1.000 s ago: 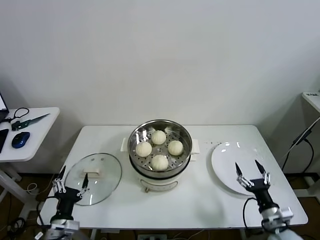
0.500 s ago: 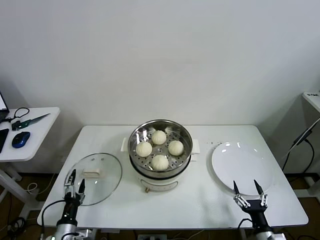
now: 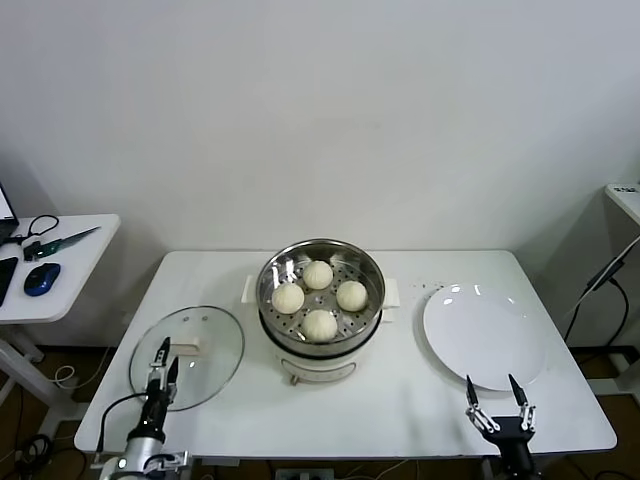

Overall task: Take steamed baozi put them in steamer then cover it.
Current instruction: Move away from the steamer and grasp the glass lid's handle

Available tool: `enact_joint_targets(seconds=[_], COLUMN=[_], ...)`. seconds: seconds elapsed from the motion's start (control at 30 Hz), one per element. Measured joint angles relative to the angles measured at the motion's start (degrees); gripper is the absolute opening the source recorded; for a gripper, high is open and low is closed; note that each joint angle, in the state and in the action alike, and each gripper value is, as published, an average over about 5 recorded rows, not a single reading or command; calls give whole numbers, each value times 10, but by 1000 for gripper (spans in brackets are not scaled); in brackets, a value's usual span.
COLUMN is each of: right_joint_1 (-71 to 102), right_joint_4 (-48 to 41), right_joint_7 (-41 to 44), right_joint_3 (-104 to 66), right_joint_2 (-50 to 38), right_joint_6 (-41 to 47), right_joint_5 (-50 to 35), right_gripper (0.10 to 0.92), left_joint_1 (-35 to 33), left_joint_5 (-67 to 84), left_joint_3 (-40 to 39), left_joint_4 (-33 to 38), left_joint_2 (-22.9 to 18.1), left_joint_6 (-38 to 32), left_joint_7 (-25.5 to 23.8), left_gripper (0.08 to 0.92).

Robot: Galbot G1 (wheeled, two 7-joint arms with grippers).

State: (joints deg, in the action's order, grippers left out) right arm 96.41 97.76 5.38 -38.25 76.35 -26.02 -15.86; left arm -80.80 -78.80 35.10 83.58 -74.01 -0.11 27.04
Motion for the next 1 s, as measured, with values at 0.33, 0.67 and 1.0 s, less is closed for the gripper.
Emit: enact_joint_targets(seconds=[0.33,0.67,1.0], right_joint_1=[18,26,27], right_joint_4=[18,32,41], right_joint_7=[1,2,2], right_joint_3=[-11,-11,-6], right_joint_2=[10,21,26], right_joint_6=[-3,-6,-6], right_joint_5=[6,15,24], right_gripper=[823,823,823], left_joint_1=[53,80,80], left_joint_5=[-1,1,3], left_joint_3=[-15,-21,-23], left_joint_4=[-45,-78,-86], left_joint_2=[14,25,24], left_joint_6=[6,6,5], left_joint_7=[-11,-14,-15], left_gripper=[823,637,351])
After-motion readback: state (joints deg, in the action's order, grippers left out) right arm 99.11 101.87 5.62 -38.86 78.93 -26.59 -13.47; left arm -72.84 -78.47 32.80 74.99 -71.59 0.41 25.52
